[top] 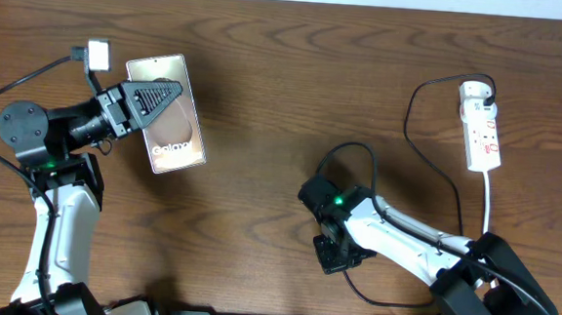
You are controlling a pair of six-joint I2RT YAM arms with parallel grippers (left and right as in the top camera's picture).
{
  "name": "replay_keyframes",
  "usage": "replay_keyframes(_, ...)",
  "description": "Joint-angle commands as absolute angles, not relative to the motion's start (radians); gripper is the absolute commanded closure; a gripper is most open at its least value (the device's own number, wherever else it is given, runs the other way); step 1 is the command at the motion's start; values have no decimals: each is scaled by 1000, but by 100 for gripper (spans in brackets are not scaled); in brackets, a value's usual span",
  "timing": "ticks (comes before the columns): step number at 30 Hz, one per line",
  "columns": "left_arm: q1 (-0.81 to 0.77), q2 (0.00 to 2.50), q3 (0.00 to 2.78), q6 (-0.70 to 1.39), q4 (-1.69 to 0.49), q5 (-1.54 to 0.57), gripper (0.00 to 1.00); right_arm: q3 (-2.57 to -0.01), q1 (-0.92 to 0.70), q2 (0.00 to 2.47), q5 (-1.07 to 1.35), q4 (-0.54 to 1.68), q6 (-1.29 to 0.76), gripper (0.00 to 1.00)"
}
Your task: Plug charger to phone and switch on socket
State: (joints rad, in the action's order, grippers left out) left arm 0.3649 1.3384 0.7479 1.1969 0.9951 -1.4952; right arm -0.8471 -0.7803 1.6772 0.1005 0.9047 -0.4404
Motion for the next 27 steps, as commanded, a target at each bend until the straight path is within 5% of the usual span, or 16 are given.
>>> replay_keyframes(1, 368, 1319, 750, 1183, 1004, -1503, 93, -825, -786, 1689, 148, 893, -442, 99)
replay_keyframes(27, 368, 1319, 750, 1184, 1004, -1510, 93, -788, -813, 1689, 156, 931, -710, 99)
